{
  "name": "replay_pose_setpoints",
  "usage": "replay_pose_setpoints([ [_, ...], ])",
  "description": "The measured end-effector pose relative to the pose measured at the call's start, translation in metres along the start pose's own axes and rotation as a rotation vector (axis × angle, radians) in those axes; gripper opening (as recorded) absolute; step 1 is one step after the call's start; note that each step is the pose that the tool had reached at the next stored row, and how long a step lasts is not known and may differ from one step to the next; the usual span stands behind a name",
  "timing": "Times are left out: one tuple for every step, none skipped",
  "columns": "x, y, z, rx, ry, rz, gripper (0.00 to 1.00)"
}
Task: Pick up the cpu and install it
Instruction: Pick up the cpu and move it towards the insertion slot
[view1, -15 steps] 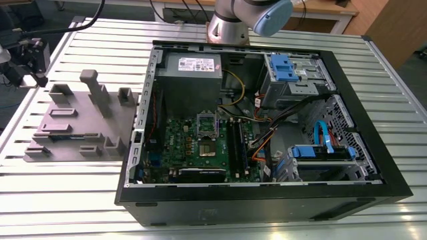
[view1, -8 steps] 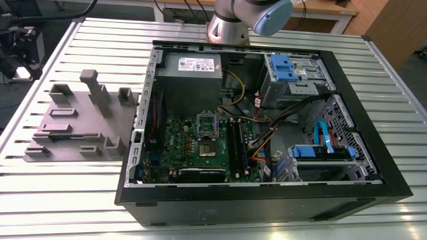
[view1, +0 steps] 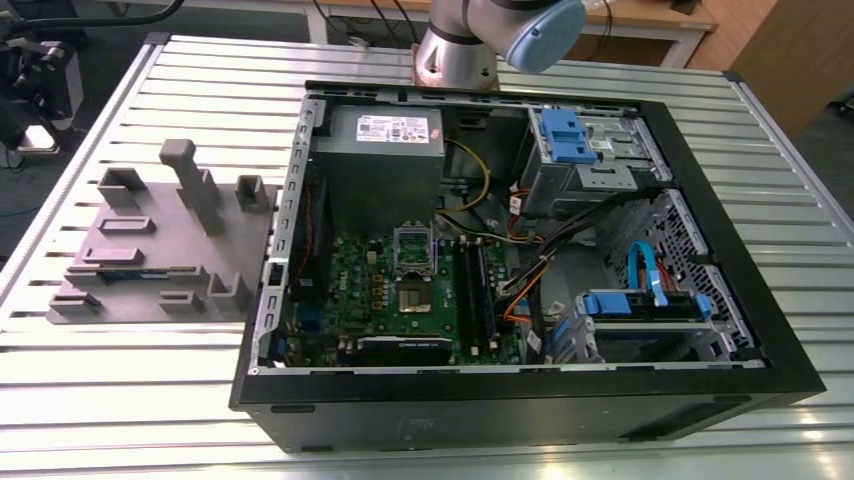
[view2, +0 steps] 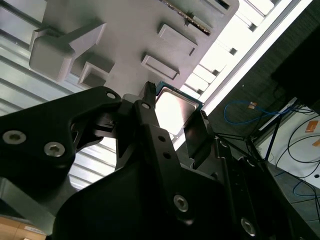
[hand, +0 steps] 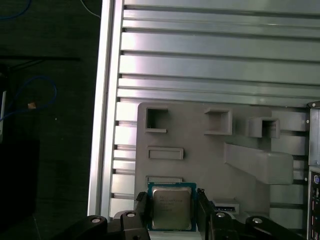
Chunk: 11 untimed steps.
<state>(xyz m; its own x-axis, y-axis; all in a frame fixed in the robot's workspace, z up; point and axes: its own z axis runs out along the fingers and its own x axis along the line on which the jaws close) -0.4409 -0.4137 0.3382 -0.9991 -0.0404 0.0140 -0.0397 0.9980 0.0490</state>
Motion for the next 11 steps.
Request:
replay_pose_setpoints([
  [0.0000,0.0000,0.0000,-0.0001,0.0001,0.000,0.47],
  [0.0000,0.0000,0.0000,-0.0001,0.0000,0.000,0.47],
  [0.0000,0.0000,0.0000,-0.0002,0.0000,0.000,0.47],
  [0.0000,0.0000,0.0000,-0.0002,0.0000,0.000,0.47],
  [0.0000,0.0000,0.0000,-0.0003,0.0000,0.000,0.47],
  [0.0000,0.0000,0.0000,-0.0003,0.0000,0.000,0.47],
  [0.0000,0.0000,0.0000,-0.0003,0.0001,0.000,0.47],
  [-0.0001,0.0000,0.0000,-0.0003,0.0000,0.000,0.47],
  [-0.0002,0.0000,0.0000,-0.0004,0.0000,0.000,0.47],
  [-0.0006,0.0000,-0.0001,-0.0003,0.0001,0.000,0.47],
  [-0.0013,-0.0001,-0.0002,-0.0003,0.0002,0.000,0.47],
])
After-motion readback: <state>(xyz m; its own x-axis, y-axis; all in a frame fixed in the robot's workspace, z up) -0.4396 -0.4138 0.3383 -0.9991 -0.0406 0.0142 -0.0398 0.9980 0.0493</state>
